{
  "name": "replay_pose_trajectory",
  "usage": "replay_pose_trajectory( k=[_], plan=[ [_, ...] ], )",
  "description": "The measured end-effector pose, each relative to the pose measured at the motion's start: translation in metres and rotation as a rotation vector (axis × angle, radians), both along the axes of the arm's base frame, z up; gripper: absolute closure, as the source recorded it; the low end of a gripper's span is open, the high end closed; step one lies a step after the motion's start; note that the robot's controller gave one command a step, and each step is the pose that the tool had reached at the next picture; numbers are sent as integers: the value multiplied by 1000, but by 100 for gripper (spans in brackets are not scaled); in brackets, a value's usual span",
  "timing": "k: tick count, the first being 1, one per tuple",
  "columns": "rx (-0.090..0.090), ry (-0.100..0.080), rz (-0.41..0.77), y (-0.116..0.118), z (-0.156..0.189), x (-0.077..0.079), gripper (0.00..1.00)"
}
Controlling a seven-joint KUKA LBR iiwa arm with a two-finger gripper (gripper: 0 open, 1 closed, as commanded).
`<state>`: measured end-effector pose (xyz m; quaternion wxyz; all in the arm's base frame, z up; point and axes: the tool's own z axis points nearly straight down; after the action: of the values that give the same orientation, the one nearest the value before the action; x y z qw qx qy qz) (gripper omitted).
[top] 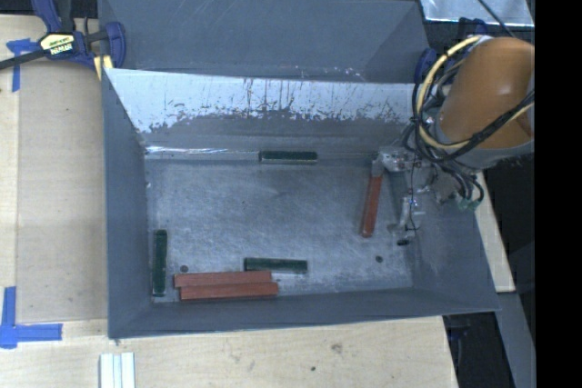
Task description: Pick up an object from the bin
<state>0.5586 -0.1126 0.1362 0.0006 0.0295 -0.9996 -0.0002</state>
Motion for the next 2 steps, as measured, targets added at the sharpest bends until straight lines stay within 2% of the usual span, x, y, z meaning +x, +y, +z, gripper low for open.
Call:
replay_pose_trajectory(
  k=[1,2],
  plan=[
    [-2,-9,147,-16,-18,36,0],
    [-2,-8,326,-12,-50,54,0]
  ],
)
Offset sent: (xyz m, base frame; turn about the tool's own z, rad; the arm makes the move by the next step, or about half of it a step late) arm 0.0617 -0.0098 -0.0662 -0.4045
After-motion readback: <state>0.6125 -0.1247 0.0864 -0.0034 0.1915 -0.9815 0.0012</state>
